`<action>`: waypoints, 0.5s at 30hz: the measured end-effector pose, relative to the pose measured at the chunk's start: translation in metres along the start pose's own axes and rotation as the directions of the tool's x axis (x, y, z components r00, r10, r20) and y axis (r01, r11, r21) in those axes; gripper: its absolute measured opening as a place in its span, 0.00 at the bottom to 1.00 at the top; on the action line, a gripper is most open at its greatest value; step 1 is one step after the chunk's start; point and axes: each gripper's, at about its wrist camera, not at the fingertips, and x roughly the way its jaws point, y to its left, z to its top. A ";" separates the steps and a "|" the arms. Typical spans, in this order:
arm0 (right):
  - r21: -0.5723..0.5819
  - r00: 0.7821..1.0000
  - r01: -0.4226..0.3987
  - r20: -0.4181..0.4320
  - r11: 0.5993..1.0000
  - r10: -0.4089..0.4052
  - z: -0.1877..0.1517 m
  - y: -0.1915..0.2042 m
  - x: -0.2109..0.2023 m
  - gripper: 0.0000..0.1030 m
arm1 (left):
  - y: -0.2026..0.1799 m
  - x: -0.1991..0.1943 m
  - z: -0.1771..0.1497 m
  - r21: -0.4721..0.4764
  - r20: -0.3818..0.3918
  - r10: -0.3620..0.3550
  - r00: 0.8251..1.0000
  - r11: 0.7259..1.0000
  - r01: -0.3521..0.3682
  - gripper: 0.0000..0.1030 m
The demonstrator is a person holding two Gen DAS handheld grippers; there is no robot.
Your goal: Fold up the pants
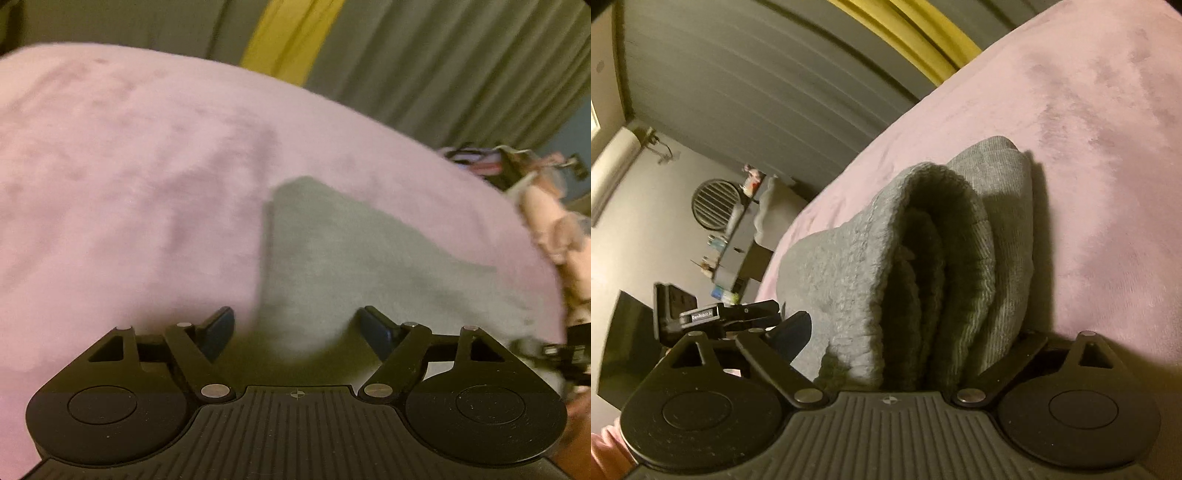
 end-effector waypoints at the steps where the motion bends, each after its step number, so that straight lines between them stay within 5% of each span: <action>1: -0.001 1.000 -0.002 0.002 1.000 0.002 0.000 -0.001 -0.001 0.92 | 0.004 0.002 -0.001 -0.021 -0.010 -0.010 1.000 1.000 0.009 0.78; 4: -0.021 1.000 0.012 0.022 1.000 -0.012 -0.001 0.000 -0.001 0.84 | 0.010 0.016 -0.007 -0.108 -0.068 -0.154 0.986 0.983 0.146 0.78; 5: -0.024 0.999 0.033 0.036 0.999 -0.032 -0.003 0.000 -0.002 0.66 | 0.004 0.020 -0.009 -0.089 -0.077 -0.152 0.985 0.985 0.145 0.83; 6: -0.013 0.999 0.034 0.039 0.999 -0.034 -0.003 -0.007 -0.003 0.63 | -0.004 0.025 -0.009 -0.039 -0.080 -0.119 0.990 0.992 0.116 0.83; 8: 0.008 0.999 0.017 0.041 1.000 -0.017 -0.003 -0.011 -0.005 0.63 | -0.013 0.036 -0.008 0.013 -0.091 -0.075 0.993 0.997 0.076 0.88; 12: -0.002 0.999 0.022 0.042 1.000 -0.022 -0.004 -0.009 -0.002 0.69 | -0.002 0.047 0.000 -0.144 -0.076 -0.108 0.991 0.985 0.096 0.91; 15: -0.022 0.998 0.036 0.048 0.999 -0.035 -0.004 -0.006 0.004 0.70 | -0.012 0.048 0.000 -0.138 -0.071 -0.044 0.997 0.990 0.034 0.84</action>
